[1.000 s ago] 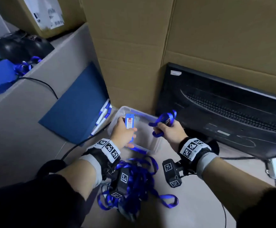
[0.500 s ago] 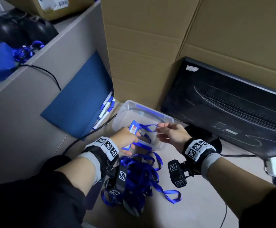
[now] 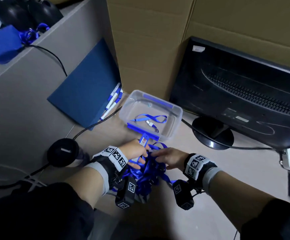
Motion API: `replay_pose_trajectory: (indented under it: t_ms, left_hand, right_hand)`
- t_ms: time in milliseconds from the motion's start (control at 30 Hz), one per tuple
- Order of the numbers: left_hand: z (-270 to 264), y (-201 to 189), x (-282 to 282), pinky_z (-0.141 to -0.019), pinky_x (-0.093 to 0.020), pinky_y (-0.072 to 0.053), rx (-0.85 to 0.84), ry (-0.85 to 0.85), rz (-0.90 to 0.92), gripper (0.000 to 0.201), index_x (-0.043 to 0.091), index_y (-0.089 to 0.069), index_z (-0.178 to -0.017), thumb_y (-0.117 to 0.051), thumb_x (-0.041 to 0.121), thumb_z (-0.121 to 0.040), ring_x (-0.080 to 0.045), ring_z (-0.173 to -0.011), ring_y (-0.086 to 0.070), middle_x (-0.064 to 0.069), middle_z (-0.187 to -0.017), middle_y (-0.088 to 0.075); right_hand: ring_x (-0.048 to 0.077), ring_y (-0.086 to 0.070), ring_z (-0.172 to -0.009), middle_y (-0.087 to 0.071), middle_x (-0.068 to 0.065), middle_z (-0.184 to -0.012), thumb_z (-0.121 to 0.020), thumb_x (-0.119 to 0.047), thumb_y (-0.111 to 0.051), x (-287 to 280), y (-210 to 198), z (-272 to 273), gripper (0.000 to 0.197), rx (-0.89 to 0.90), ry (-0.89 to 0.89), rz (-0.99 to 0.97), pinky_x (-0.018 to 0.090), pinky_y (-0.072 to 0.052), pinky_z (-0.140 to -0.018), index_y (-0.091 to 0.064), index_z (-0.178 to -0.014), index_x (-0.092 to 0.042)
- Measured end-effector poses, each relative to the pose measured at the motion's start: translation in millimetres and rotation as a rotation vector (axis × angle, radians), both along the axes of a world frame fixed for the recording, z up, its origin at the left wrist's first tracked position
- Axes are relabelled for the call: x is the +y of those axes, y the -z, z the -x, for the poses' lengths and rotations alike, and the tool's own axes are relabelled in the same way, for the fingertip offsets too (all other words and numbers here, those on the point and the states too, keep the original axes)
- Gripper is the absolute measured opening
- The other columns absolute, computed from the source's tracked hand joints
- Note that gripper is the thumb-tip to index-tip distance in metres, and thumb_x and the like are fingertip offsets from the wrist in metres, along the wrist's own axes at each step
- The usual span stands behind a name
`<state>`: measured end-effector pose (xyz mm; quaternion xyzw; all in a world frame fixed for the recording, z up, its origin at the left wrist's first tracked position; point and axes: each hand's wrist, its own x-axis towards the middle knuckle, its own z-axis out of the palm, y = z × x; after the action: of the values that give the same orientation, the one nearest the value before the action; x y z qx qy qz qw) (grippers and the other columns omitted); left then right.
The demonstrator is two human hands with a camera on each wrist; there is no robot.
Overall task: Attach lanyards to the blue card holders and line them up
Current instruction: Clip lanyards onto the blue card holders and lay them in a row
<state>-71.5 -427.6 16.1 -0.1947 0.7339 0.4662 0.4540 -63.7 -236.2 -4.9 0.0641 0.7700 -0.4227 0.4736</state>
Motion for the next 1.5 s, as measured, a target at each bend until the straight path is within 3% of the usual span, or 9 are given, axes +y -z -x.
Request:
replay_pose_trajectory:
  t_ms: [133, 367, 567, 800, 900, 1033, 1167, 1333, 1500]
  left_hand:
    - [-6, 2, 3, -0.062, -0.036, -0.062, 0.005, -0.004, -0.015, 0.025, 0.023, -0.059, -0.120, -0.052, 0.009, -0.101, -0.018, -0.088, -0.072, -0.009, -0.126, -0.064]
    - [0, -20, 7, -0.065, -0.032, -0.058, 0.018, -0.025, -0.020, 0.028, 0.019, -0.066, -0.121, -0.057, 0.038, -0.102, -0.020, -0.091, -0.071, 0.000, -0.099, -0.072]
    - [0, -47, 22, -0.058, -0.030, -0.057, 0.117, -0.075, -0.143, 0.018, 0.023, -0.067, -0.116, -0.067, 0.017, -0.099, -0.016, -0.074, -0.070, -0.001, -0.089, -0.074]
    - [-8, -107, 54, -0.058, -0.035, -0.054, 0.266, -0.094, -0.428, 0.027, 0.015, -0.065, -0.123, -0.069, 0.006, -0.098, -0.030, -0.083, -0.071, -0.018, -0.106, -0.076]
    - [-12, -128, 75, -0.061, -0.035, -0.051, 0.377, -0.069, -0.493, 0.021, 0.018, -0.064, -0.113, -0.067, 0.003, -0.098, -0.027, -0.081, -0.073, -0.018, -0.106, -0.076]
    - [-18, -139, 105, -0.062, -0.033, -0.049, 0.541, -0.155, -0.424, 0.023, 0.023, -0.066, -0.106, -0.074, 0.017, -0.086, -0.022, -0.079, -0.067, -0.012, -0.104, -0.078]
    - [-32, -138, 140, -0.069, -0.037, -0.053, 0.602, -0.041, -0.332, 0.016, 0.025, -0.064, -0.107, -0.067, 0.012, -0.097, -0.018, -0.081, -0.068, -0.004, -0.100, -0.080]
    - [-60, -130, 192, -0.070, -0.035, -0.054, 0.515, 0.163, -0.332, 0.019, 0.023, -0.064, -0.110, -0.063, 0.008, -0.099, -0.016, -0.083, -0.070, -0.009, -0.109, -0.080]
    - [-79, -126, 230, -0.068, -0.037, -0.057, 0.463, 0.271, -0.372, 0.020, 0.021, -0.067, -0.106, -0.067, 0.004, -0.095, -0.018, -0.081, -0.072, -0.010, -0.097, -0.074]
  right_hand:
    - [0.014, -0.056, -0.074, -0.062, -0.009, -0.077, -0.093, -0.018, -0.067, -8, 7, -8, 0.013, 0.047, -0.060, -0.028, 0.028, -0.045, -0.074, -0.071, -0.089, -0.029]
    - [0.003, -0.069, -0.087, -0.078, 0.010, -0.107, -0.092, 0.000, -0.069, 11, -39, -11, 0.022, 0.098, 0.174, 0.273, 0.013, -0.051, -0.077, -0.079, -0.111, -0.004]
    - [0.014, -0.068, -0.101, -0.079, 0.006, -0.101, -0.089, -0.009, -0.071, 28, -76, -21, 0.016, 0.021, 0.179, 0.402, 0.032, -0.049, -0.103, -0.083, -0.085, -0.019]
    - [0.014, -0.069, -0.076, -0.069, 0.010, -0.116, -0.083, -0.012, -0.085, 57, -108, -42, 0.048, 0.152, 0.270, 0.376, 0.031, -0.059, -0.067, -0.061, -0.124, -0.019]
    - [0.010, -0.060, -0.071, -0.077, 0.004, -0.096, -0.093, -0.029, -0.076, 71, -123, -52, 0.010, 0.279, 0.158, 0.271, 0.025, -0.051, -0.069, -0.082, -0.091, -0.022]
    - [0.020, -0.066, -0.070, -0.072, 0.013, -0.067, -0.096, -0.024, -0.069, 105, -128, -65, 0.047, 0.461, 0.439, 0.158, 0.028, -0.051, -0.081, -0.060, -0.051, -0.015]
    - [0.013, -0.052, -0.049, -0.051, -0.006, -0.051, -0.093, -0.025, -0.070, 157, -123, -87, 0.029, 0.476, 0.642, 0.042, 0.038, -0.055, -0.068, -0.062, -0.068, -0.012]
    - [0.016, -0.062, -0.096, -0.070, 0.002, -0.104, -0.075, -0.005, -0.069, 201, -115, -125, 0.044, 0.409, 0.643, 0.091, 0.026, -0.050, -0.083, -0.067, -0.118, -0.011]
    - [0.011, -0.069, -0.092, -0.077, 0.001, -0.094, -0.096, -0.030, -0.066, 215, -126, -146, 0.023, 0.359, 0.787, 0.365, 0.030, -0.044, -0.090, -0.075, -0.111, -0.015]
